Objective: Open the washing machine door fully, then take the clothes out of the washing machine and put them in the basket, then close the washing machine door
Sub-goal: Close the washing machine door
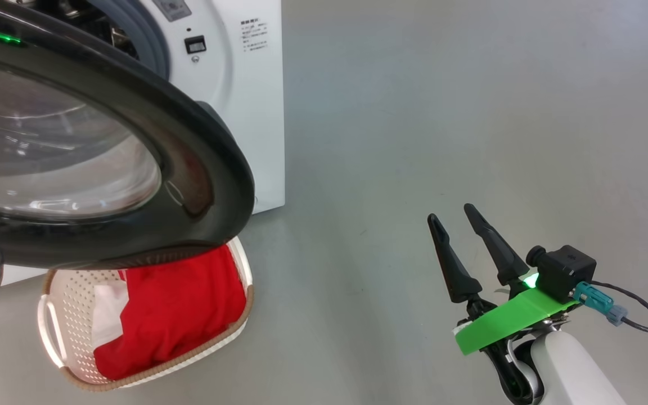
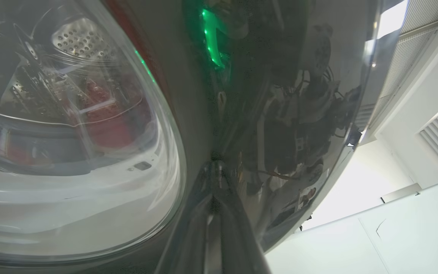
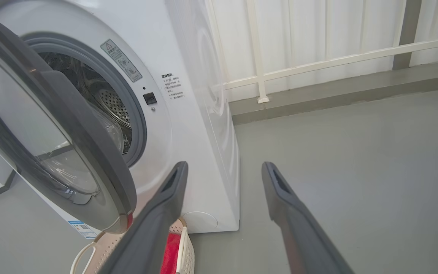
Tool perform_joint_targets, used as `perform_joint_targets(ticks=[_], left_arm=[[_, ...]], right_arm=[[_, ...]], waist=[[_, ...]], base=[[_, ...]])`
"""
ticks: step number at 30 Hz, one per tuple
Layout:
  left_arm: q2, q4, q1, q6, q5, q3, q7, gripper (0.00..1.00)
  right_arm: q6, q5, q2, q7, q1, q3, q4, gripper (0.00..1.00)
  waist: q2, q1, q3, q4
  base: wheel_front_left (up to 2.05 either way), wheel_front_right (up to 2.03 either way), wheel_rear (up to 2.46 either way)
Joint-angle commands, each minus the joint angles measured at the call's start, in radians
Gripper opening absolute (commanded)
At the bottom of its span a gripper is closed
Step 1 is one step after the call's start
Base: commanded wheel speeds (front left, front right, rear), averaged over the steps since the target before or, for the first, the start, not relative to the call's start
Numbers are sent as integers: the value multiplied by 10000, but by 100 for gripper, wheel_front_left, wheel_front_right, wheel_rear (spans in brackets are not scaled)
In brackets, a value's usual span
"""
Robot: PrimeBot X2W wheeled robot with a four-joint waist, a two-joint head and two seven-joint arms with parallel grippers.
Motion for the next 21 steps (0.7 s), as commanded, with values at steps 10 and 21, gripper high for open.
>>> perform_joint_targets(ticks=[10,21], left_arm=[[561,-38,-737,-261,163,285,-49,0],[634,91,-884,-286,195,265,27,0]], right_arm=[[16,-91,62,-120,-228,206,-324,100],[16,-123,201,-120,-228,109,-358,100]], waist=[[0,0,315,-304],[0,0,429,-437]], base=[[0,0,0],[0,0,0]])
